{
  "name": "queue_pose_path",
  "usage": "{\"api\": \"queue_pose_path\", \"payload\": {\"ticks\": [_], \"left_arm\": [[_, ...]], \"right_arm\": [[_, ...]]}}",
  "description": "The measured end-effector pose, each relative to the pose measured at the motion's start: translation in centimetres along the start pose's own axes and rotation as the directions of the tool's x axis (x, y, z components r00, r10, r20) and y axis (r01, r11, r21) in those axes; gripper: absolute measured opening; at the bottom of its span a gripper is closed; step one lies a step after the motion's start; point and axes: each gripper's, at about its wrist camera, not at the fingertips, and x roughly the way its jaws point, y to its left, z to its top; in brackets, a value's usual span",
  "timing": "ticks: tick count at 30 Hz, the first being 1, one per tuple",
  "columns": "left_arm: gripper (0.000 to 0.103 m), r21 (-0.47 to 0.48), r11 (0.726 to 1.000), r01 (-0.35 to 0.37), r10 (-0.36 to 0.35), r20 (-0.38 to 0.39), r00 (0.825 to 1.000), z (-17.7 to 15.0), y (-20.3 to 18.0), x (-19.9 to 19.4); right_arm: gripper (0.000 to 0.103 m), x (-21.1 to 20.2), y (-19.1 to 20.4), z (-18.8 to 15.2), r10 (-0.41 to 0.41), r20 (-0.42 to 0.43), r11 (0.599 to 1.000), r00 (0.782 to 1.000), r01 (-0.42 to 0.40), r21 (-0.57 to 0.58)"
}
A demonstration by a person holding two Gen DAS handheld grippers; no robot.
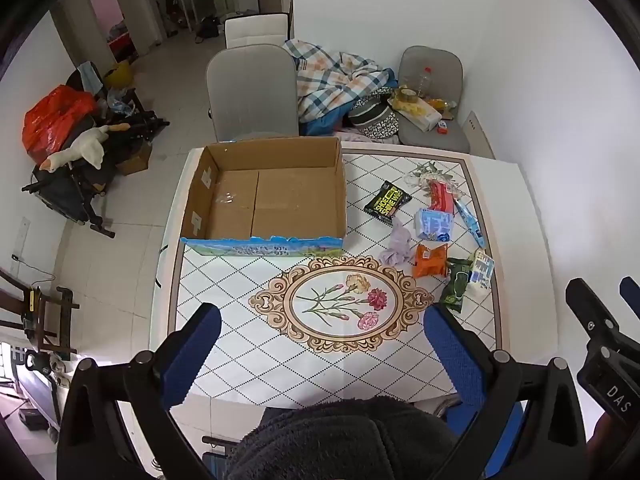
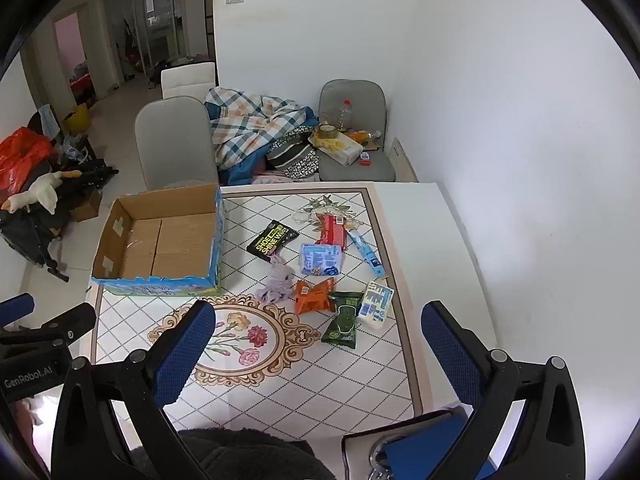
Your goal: Organize soft objects
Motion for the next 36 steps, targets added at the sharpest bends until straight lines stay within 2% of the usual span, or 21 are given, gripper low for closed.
{"api": "queue_pose_path", "payload": {"ticks": [1, 3, 10, 36], "left_arm": [[0.103, 0.002, 1.000, -0.022, 0.022, 0.006, 1.000, 0.2, -0.6, -0.2], [0.103, 0.005, 1.000, -0.005, 0.005, 0.007, 1.000, 0.3, -0.1, -0.3], [0.103, 0.005, 1.000, -0.015, 0.015, 0.035, 0.999, -1.1, -0.4, -0.5], [0.103, 0.009, 1.000, -0.010, 0.010, 0.041, 0.999, -0.1, -0.5, -1.4]], "right_arm": [[0.103, 0.0, 0.0, 0.0, 0.009, 0.005, 1.000, 1.000, -0.009, 0.001], [0.103, -0.1, -0.1, -0.1, 0.006, 0.007, 1.000, 1.000, -0.006, -0.001], [0.103, -0.4, -0.5, -0.4, 0.011, 0.013, 1.000, 1.000, -0.012, 0.013], [0.103, -0.6, -0.8, 0.1, 0.020, 0.032, 1.000, 0.999, -0.021, 0.018]]}}
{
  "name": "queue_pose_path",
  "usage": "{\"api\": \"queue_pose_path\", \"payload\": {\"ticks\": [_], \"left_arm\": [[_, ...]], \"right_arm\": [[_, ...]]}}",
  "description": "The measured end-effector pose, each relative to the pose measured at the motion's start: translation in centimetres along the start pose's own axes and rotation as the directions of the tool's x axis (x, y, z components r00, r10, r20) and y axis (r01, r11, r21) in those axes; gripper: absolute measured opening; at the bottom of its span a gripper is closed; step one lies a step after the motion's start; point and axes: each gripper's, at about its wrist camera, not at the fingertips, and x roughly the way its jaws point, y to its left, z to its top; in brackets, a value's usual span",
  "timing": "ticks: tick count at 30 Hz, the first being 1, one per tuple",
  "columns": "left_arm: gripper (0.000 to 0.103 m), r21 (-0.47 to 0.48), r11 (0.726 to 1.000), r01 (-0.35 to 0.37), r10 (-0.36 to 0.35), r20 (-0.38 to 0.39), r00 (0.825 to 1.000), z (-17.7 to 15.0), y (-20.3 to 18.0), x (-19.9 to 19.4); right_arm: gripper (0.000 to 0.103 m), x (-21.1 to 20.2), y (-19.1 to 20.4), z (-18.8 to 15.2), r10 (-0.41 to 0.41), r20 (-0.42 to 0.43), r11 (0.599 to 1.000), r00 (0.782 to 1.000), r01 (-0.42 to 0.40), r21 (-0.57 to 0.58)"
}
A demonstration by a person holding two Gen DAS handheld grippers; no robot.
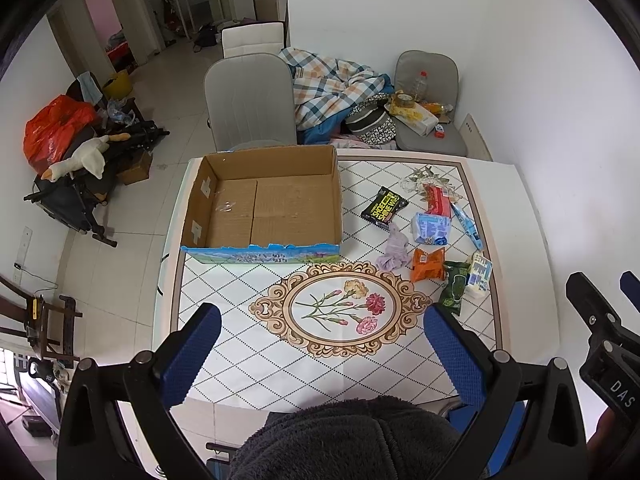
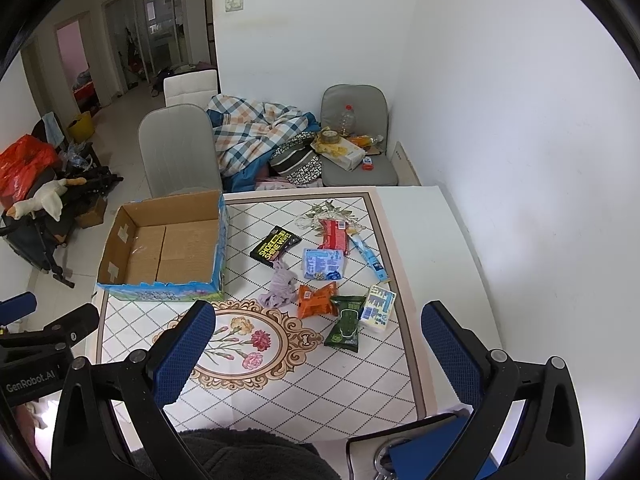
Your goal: Organize soft objects
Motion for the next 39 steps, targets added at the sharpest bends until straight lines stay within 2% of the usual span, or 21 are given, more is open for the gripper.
{"api": "queue_pose_path", "payload": {"ticks": [39], "left_arm": [[0.103, 0.008, 1.000, -0.006, 0.006, 0.018, 1.000, -0.35, -0.33, -0.18]], "right_arm": [[0.103, -0.28, 0.35, 0.17, -0.003, 0.021, 1.000, 1.000, 0.003, -0.013]]}}
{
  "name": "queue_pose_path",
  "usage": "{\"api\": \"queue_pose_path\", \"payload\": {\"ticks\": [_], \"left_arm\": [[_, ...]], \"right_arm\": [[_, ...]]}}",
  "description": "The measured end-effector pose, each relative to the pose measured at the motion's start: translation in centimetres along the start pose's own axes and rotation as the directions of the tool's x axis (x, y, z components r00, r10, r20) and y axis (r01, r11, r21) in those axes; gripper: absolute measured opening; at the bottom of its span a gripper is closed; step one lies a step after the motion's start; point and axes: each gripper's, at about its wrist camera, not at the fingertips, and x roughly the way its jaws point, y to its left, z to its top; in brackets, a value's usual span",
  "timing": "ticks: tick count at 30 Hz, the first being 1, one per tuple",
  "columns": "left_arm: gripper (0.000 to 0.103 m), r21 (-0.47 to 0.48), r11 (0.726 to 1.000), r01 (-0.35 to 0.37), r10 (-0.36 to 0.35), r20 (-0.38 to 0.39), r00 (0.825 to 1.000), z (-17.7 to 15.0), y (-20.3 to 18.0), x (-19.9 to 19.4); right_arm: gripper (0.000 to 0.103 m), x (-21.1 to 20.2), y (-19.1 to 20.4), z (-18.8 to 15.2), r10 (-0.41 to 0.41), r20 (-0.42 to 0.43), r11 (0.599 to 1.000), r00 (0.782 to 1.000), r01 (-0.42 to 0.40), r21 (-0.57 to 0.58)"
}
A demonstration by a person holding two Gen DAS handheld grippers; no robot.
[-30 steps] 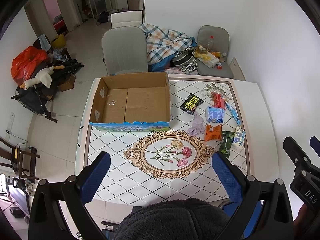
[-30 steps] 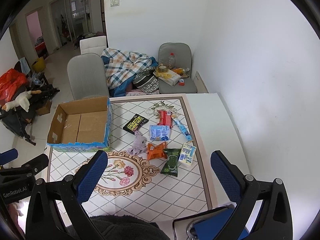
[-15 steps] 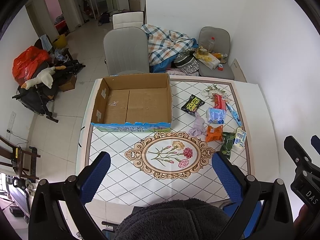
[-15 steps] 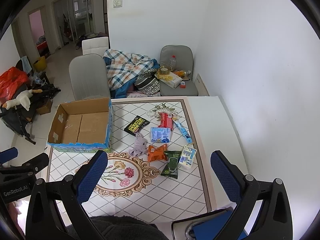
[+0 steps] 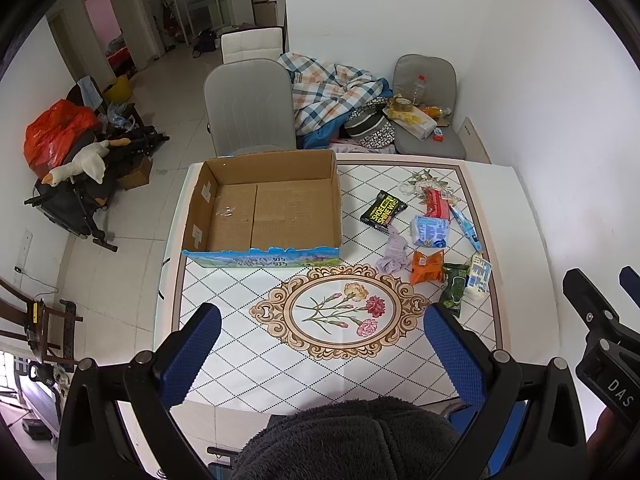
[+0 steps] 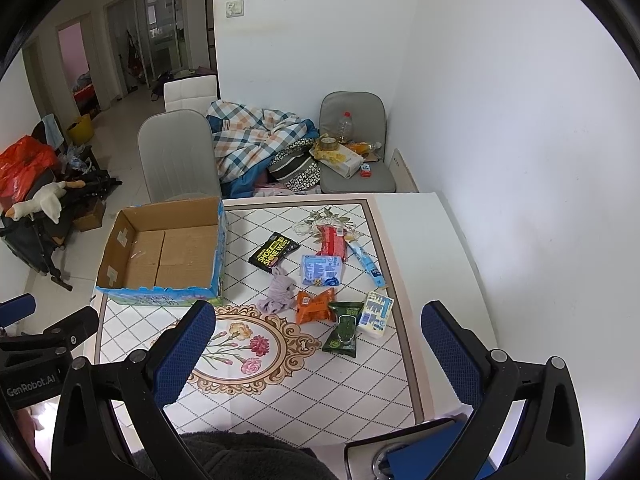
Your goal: Organize soft objects
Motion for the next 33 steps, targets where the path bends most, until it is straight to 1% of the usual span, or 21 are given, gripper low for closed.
{"api": "queue_pose_path", "payload": {"ticks": [15, 18, 21, 24, 27, 29, 32, 33], "left_arm": [[0.103, 0.012, 1.000, 0.002, -0.002, 0.006, 1.000, -0.2, -0.5, -0.6], [0.103, 0.012, 1.000, 0.000, -0.001, 0.005, 1.000, -0.2, -0.5, -0.6], [0.103, 0.011, 1.000, 0.009, -0.009, 0.001, 1.000, -0.1, -0.6, -0.5], [0.103, 0.018, 0.999, 0.027, -0.027, 0.001, 1.000, 0.2, -1.0, 0.4], [0.103, 0.057, 0.998, 0.041, -0.040, -0.017, 0.999, 1.0, -2.2, 2.6], [0.103, 0.099, 0.995, 0.028, -0.024, -0.041, 0.999, 1.5, -3.3, 4.8], [0.103, 0.140, 0.989, 0.051, -0.036, -0.108, 0.993, 2.2, -5.0, 9.6], [0.103, 0.143, 0.987, 0.068, -0.047, -0.146, 0.988, 2.5, -5.6, 12.1]], "right_arm": [[0.103, -0.2, 0.2, 0.0, 0.006, 0.003, 1.000, 1.000, -0.006, 0.002], [0.103, -0.1, 0.5, 0.1, 0.019, 0.002, 1.000, 1.000, -0.019, 0.004], [0.103, 0.3, 0.3, 0.0, 0.037, -0.013, 0.999, 0.999, -0.037, 0.017], [0.103, 1.4, -0.9, -0.4, 0.050, -0.041, 0.998, 0.998, -0.048, 0.045], [0.103, 3.8, -2.5, -0.5, 0.057, -0.083, 0.995, 0.995, -0.051, 0.081], [0.103, 6.6, -3.7, -0.6, 0.040, -0.129, 0.995, 0.991, -0.028, 0.093], [0.103, 12.0, -5.9, -1.4, 0.032, -0.215, 0.991, 0.976, -0.003, 0.133], [0.103, 14.0, -6.6, -2.0, 0.038, -0.245, 0.990, 0.969, -0.003, 0.142]]}}
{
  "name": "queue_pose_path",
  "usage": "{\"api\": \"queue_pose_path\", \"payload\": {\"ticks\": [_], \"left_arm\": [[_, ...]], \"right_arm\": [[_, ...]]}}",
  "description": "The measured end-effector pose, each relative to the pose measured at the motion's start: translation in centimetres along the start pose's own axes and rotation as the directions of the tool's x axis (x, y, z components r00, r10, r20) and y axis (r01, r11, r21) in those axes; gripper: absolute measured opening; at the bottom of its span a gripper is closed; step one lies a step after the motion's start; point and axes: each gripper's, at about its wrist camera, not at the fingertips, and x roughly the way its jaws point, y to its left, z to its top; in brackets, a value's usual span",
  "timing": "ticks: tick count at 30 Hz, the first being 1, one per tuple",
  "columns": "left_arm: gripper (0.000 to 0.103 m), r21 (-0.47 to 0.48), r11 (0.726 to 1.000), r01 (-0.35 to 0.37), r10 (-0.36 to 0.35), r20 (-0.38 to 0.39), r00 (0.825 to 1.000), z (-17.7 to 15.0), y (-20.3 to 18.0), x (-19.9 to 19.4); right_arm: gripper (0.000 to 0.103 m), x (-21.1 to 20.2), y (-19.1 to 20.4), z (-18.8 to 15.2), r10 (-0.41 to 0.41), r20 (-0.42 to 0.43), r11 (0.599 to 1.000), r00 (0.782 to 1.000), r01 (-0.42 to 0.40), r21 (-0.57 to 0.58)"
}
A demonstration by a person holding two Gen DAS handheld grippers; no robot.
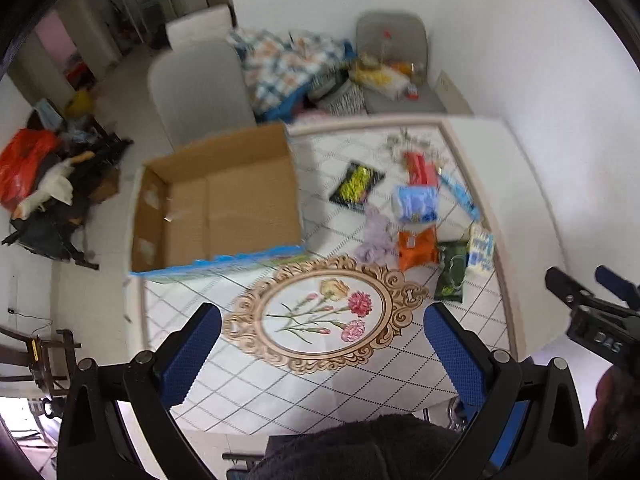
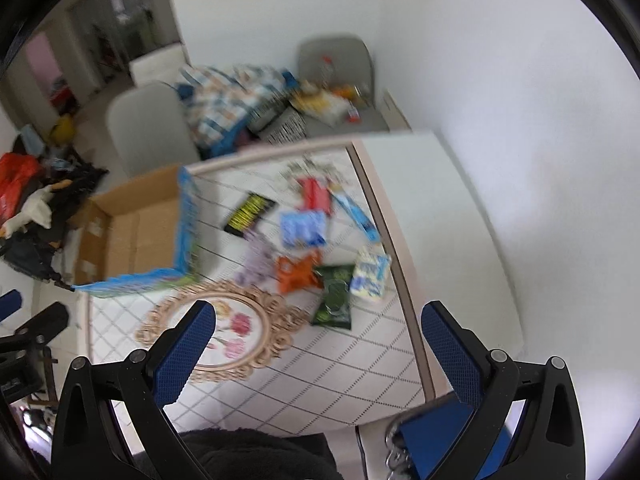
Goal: Organize soft objects
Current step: 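Grasp the lilac cloth with the left tool while the right grasps the green snack bag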
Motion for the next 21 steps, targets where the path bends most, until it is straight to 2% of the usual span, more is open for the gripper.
{"api": "queue_pose_path", "payload": {"ticks": [4, 6, 7, 9, 10, 12, 14, 18, 20, 21], "left_arm": [[0.099, 0.032, 0.999, 0.012, -0.009, -0.090, 0.996, 2.3, -1.6, 7.2], [0.093, 0.058, 0.998, 0.028, -0.019, -0.141, 0.990, 3.8, -2.8, 11.5], [0.087, 0.059, 0.998, 0.034, -0.024, -0.164, 0.986, 4.3, -3.1, 13.0], [0.076, 0.056, 0.997, 0.061, -0.045, -0.240, 0.970, 5.4, -3.8, 17.1], [0.074, 0.051, 0.996, 0.078, -0.061, -0.273, 0.960, 5.8, -4.0, 18.8], [0.072, 0.050, 0.994, 0.099, -0.076, -0.337, 0.938, 6.7, -4.8, 22.4], [0.072, 0.056, 0.993, 0.106, -0.077, -0.382, 0.921, 7.4, -5.4, 25.4], [0.072, 0.083, 0.988, 0.128, -0.080, -0.431, 0.899, 8.6, -6.6, 29.6], [0.072, 0.077, 0.984, 0.159, -0.107, -0.463, 0.880, 8.9, -7.0, 31.6], [0.064, 0.072, 0.983, 0.172, -0.118, -0.473, 0.873, 9.1, -7.1, 32.4]], "right_arm": [[0.103, 11.0, -2.6, 0.1, 0.020, -0.159, 0.999, 0.987, -0.013, 0.045], [0.103, 15.9, -3.3, -0.5, 0.029, -0.226, 0.998, 0.974, -0.016, 0.059], [0.103, 18.3, -3.6, -0.6, 0.035, -0.254, 0.998, 0.966, -0.018, 0.068], [0.103, 22.9, -3.8, -0.8, 0.043, -0.313, 0.997, 0.949, -0.021, 0.075], [0.103, 24.7, -3.8, -0.9, 0.048, -0.328, 0.997, 0.943, -0.023, 0.080], [0.103, 27.6, -3.6, -1.1, 0.038, -0.351, 0.997, 0.936, -0.013, 0.073], [0.097, 29.9, -3.9, -1.2, 0.037, -0.372, 0.997, 0.927, -0.008, 0.079], [0.085, 32.9, -5.0, -1.9, 0.086, -0.408, 0.991, 0.909, -0.035, 0.132], [0.080, 34.1, -5.5, -2.4, 0.128, -0.426, 0.985, 0.896, -0.064, 0.163], [0.075, 34.7, -5.6, -2.5, 0.140, -0.430, 0.983, 0.892, -0.071, 0.171]]}}
